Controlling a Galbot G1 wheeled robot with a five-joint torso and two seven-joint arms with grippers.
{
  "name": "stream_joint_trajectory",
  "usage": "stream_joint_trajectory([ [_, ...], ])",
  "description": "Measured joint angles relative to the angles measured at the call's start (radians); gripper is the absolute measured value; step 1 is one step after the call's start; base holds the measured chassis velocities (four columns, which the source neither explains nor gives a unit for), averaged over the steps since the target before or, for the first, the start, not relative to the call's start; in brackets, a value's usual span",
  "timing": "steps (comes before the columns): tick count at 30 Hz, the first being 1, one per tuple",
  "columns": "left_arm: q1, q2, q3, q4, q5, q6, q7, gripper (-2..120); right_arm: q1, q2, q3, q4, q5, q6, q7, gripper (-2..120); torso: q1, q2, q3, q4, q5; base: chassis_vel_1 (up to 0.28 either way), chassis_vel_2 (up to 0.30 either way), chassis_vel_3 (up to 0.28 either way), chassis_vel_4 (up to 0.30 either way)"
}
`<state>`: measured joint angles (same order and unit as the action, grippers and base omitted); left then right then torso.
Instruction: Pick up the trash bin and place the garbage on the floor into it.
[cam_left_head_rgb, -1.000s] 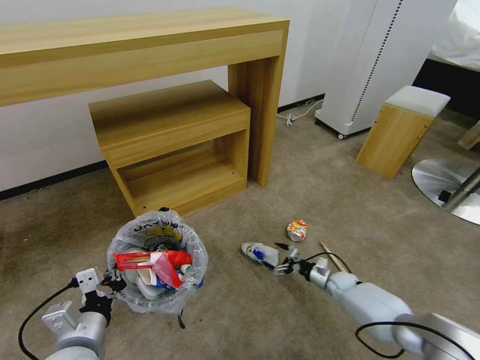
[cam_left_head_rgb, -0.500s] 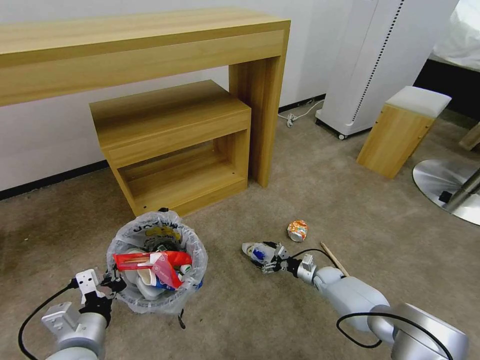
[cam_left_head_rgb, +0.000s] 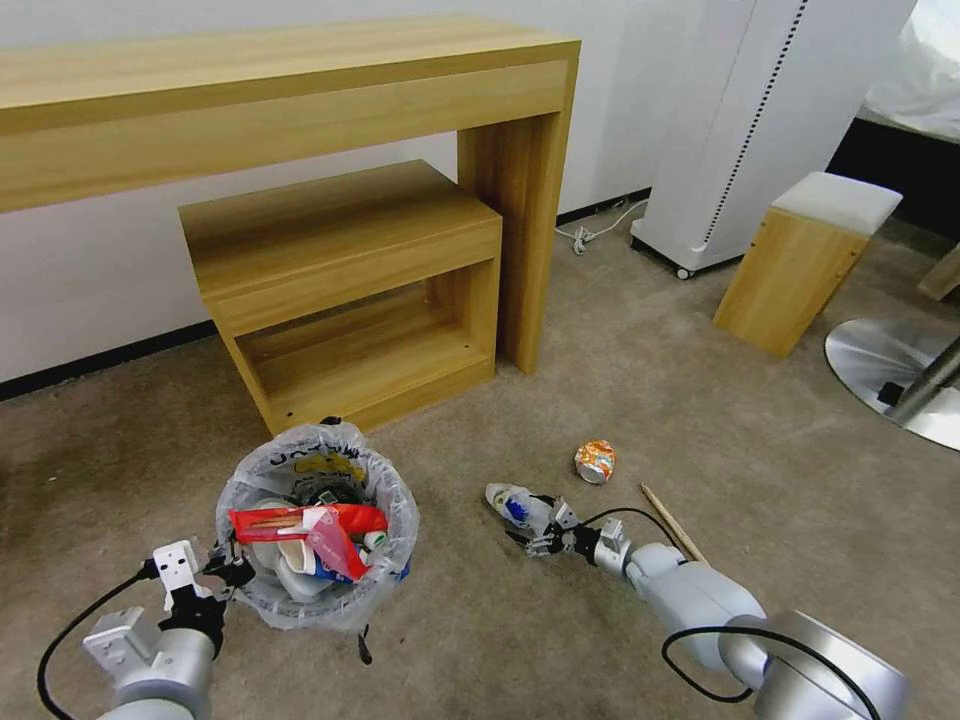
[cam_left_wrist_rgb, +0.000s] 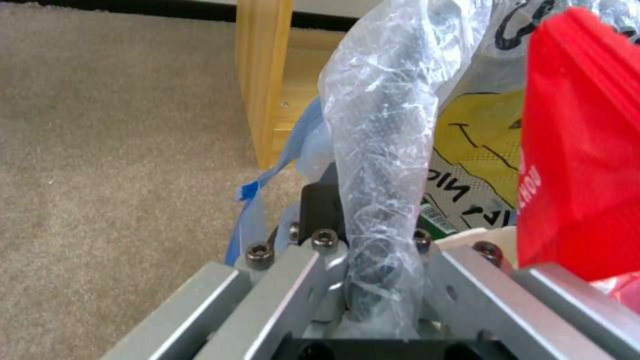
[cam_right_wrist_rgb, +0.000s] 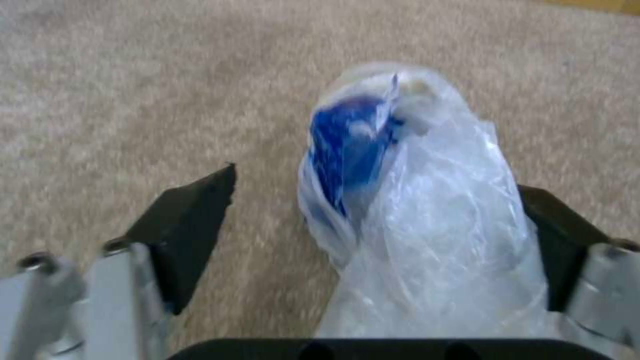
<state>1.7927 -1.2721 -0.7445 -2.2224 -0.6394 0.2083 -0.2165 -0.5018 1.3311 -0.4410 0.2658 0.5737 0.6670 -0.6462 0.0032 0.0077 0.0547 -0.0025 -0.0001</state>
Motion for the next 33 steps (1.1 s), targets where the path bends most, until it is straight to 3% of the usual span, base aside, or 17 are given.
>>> stream_joint_trajectory([
  [2, 0.001, 0.000, -0.001, -0.001, 0.000, 0.000, 0.000, 1, 0.000, 0.003, 0.004, -0.003, -0.003, 0.002, 0.000, 80, 0.000, 0.000, 0.000, 0.0000, 0.0001, 0.000, 0.000, 0.000, 0.000],
  [3, 0.001, -0.001, -0.001, -0.001, 0.000, -0.002, 0.000, 1, 0.000, 0.005, 0.008, -0.004, -0.006, 0.005, 0.000, 72, 0.000, 0.000, 0.000, 0.0001, 0.0001, 0.000, 0.000, 0.000, 0.000],
  [12, -0.002, -0.001, 0.000, 0.005, -0.006, -0.006, 0.000, 1, -0.008, -0.003, 0.022, 0.007, -0.009, 0.018, -0.003, 43, 0.000, 0.000, 0.000, 0.0001, 0.0001, 0.000, 0.000, 0.000, 0.000],
  [14, -0.006, 0.001, 0.000, 0.008, -0.010, -0.006, 0.000, 1, -0.017, -0.011, 0.028, 0.015, -0.009, 0.022, -0.005, 32, 0.000, 0.000, 0.000, 0.0000, 0.0001, 0.000, 0.000, 0.000, 0.000],
  [16, -0.007, 0.002, 0.000, 0.009, -0.011, -0.006, 0.000, 1, -0.018, -0.013, 0.029, 0.016, -0.009, 0.024, -0.006, 30, 0.000, 0.000, 0.000, 0.0000, 0.0000, 0.000, 0.000, 0.000, 0.000],
  [18, -0.012, 0.002, 0.003, 0.014, -0.012, -0.007, -0.001, 1, -0.025, -0.021, 0.038, 0.027, -0.009, 0.030, -0.013, 17, 0.000, 0.000, 0.000, 0.0000, 0.0001, 0.000, 0.000, 0.000, 0.000],
  [20, -0.013, 0.002, 0.003, 0.014, -0.013, -0.007, -0.001, 1, -0.025, -0.022, 0.038, 0.028, -0.009, 0.030, -0.013, 15, 0.000, 0.000, 0.000, 0.0000, 0.0001, 0.000, 0.000, 0.000, 0.000],
  [22, -0.016, 0.002, 0.004, 0.017, -0.013, -0.007, -0.002, 1, -0.035, -0.041, 0.041, 0.057, -0.002, 0.035, -0.022, 2, 0.000, 0.000, 0.000, 0.0000, 0.0002, 0.000, 0.000, 0.000, 0.000],
  [24, -0.017, 0.003, 0.004, 0.017, -0.013, -0.007, -0.002, 1, -0.037, -0.044, 0.042, 0.063, 0.002, 0.036, -0.023, 0, 0.000, 0.000, 0.000, 0.0000, 0.0001, 0.000, 0.000, 0.000, 0.000],
  [26, -0.018, 0.004, 0.004, 0.022, -0.013, -0.007, -0.002, 1, -0.046, -0.067, 0.041, 0.109, 0.027, 0.041, -0.036, 0, 0.000, 0.000, 0.000, -0.0001, 0.0002, 0.000, 0.000, 0.000, 0.000],
  [30, -0.021, 0.007, 0.000, 0.039, -0.012, -0.007, -0.003, 1, -0.074, -0.195, 0.011, 0.337, 0.157, 0.040, -0.034, 0, 0.000, 0.000, 0.000, 0.0002, 0.0004, 0.000, 0.000, 0.000, 0.000],
  [31, -0.021, 0.007, 0.000, 0.039, -0.012, -0.007, -0.003, 1, -0.074, -0.195, 0.011, 0.337, 0.157, 0.040, -0.034, 0, 0.000, 0.000, 0.000, 0.0002, 0.0004, 0.000, 0.000, 0.000, 0.000],
  [33, -0.025, 0.014, -0.003, 0.048, -0.012, -0.007, -0.004, 1, -0.081, -0.287, 0.001, 0.489, 0.210, 0.034, -0.013, 0, 0.000, 0.000, 0.000, -0.0007, -0.0003, 0.000, 0.000, 0.000, 0.000],
])
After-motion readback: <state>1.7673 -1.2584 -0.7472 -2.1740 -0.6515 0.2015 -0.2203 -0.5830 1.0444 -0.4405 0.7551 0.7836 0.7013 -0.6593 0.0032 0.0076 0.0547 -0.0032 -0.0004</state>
